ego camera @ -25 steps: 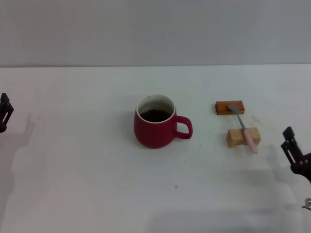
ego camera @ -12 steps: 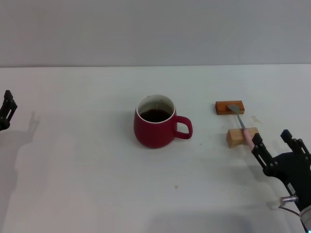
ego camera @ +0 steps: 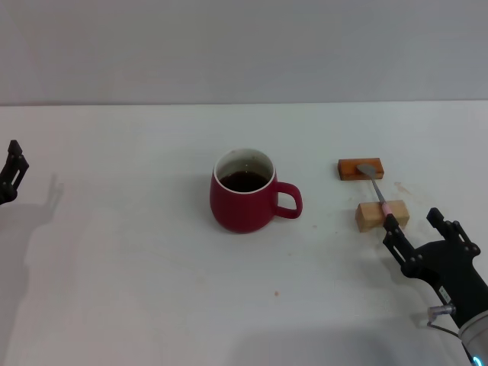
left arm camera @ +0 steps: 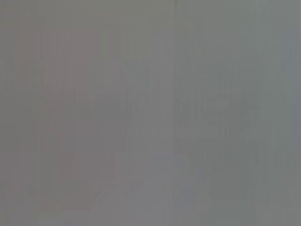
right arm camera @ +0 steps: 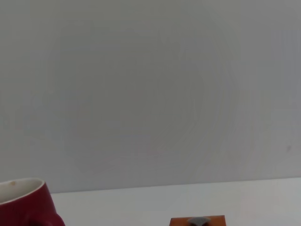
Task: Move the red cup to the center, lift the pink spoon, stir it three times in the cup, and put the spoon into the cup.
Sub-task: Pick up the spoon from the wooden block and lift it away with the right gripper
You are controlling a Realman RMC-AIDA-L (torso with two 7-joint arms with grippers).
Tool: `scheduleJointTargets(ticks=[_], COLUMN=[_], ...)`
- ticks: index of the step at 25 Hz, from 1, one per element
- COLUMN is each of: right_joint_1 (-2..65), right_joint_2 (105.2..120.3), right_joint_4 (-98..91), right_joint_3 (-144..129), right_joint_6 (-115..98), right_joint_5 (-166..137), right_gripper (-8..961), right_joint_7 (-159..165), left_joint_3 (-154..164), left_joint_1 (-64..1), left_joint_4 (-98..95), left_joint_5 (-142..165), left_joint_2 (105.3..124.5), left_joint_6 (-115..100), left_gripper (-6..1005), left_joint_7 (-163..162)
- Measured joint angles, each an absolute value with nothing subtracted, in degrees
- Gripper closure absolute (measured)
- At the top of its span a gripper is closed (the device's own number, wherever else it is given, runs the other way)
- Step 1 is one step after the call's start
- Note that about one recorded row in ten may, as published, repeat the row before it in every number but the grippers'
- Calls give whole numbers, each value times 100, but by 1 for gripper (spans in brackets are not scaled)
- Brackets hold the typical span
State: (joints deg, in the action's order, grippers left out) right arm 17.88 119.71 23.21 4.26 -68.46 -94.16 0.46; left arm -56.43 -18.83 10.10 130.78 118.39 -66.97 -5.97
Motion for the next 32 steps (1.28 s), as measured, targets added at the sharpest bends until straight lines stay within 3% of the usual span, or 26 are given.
scheduleJointTargets(ticks=[23, 32], right_joint_1=[1970, 1969], right_joint_2=[11971, 11970], right_joint_4=[2329, 2365], right_joint_3=[435, 417], right_joint_6=[-6354, -6345], right_joint_5=[-9402, -9420], right_gripper=[230, 436], right_joint_7=[44, 43], left_joint_3=[-5616, -5594], left_joint_1=[-1908, -1897], left_joint_4=[1027, 1044], left_joint_5=[13087, 13087], left_joint_2=[11839, 11839], left_joint_6=[-6699, -6721], left_gripper=[156, 156], left_joint_7=[-598, -596])
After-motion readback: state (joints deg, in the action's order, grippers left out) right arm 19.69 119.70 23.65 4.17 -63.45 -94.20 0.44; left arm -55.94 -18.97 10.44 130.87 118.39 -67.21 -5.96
